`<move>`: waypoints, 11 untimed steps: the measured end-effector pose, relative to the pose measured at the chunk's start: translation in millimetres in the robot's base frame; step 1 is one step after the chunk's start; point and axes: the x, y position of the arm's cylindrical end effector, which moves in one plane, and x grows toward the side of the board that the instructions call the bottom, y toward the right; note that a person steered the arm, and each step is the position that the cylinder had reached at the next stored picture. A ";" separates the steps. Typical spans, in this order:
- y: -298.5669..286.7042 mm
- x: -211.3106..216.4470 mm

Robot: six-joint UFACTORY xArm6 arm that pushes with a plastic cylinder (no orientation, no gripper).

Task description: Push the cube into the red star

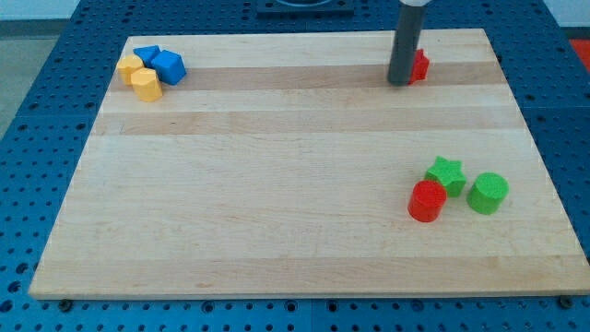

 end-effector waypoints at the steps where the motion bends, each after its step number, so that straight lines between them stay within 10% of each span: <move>1: 26.5 -25.2; 4: -365.1 27.0; 6: -447.5 62.1; 11: -368.5 -25.1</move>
